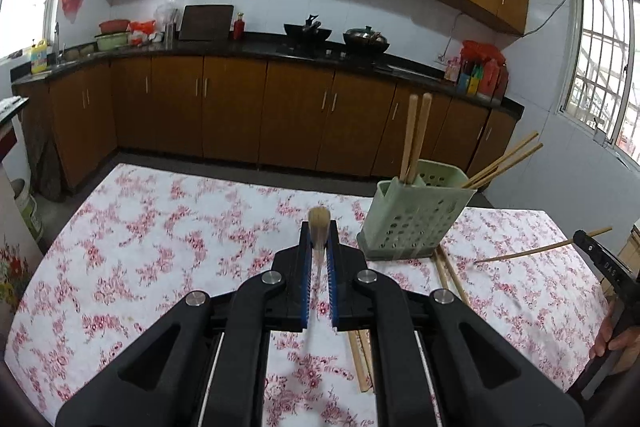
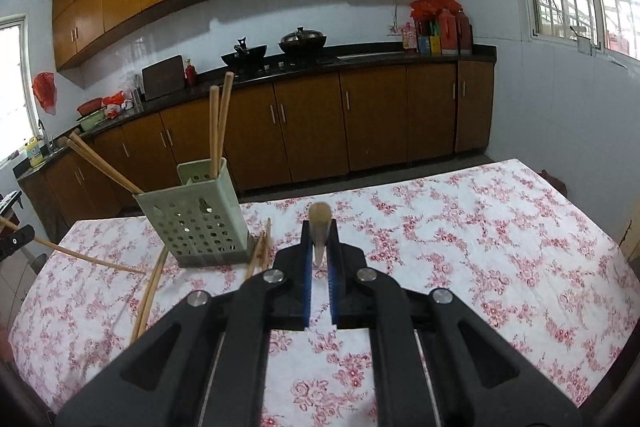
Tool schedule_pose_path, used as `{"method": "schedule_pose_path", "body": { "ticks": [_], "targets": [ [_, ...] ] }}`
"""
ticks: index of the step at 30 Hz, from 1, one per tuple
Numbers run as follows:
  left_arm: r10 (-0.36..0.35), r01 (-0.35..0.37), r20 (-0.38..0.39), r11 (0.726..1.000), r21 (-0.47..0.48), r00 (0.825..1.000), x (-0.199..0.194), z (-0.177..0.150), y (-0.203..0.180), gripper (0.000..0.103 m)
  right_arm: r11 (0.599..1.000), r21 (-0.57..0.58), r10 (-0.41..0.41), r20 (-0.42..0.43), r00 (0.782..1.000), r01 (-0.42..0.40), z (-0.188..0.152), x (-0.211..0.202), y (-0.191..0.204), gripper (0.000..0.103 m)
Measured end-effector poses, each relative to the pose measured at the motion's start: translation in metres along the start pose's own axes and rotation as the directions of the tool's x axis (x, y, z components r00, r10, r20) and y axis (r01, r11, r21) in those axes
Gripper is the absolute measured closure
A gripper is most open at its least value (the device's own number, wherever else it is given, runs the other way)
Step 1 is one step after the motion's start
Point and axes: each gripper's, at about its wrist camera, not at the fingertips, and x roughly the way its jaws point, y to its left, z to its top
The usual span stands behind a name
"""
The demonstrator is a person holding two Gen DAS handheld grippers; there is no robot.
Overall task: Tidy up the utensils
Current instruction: 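Lift both held chopsticks and lower them into the green holder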
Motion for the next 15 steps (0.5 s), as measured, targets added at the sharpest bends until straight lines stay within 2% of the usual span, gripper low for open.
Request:
{"method": "schedule_pose_path", "body": {
  "ticks": [9, 15],
  "targets": [
    [0.005, -0.005, 0.014, 1.000, 0.014, 1.000, -0.001, 0.007, -0.003, 0.096, 0.999, -0.025, 0.022, 0.036, 0.999, -0.021, 0.013, -0.003, 0.012, 0.095],
    [-0.029, 0.025, 0.069, 0.998, 0.057, 0.997, -0.026, 0.032, -0.012, 0.096, 0.995, -0.033, 0.094, 0.100, 0.991, -0.091, 0.048, -0.029, 0.021, 0.095]
  ]
}}
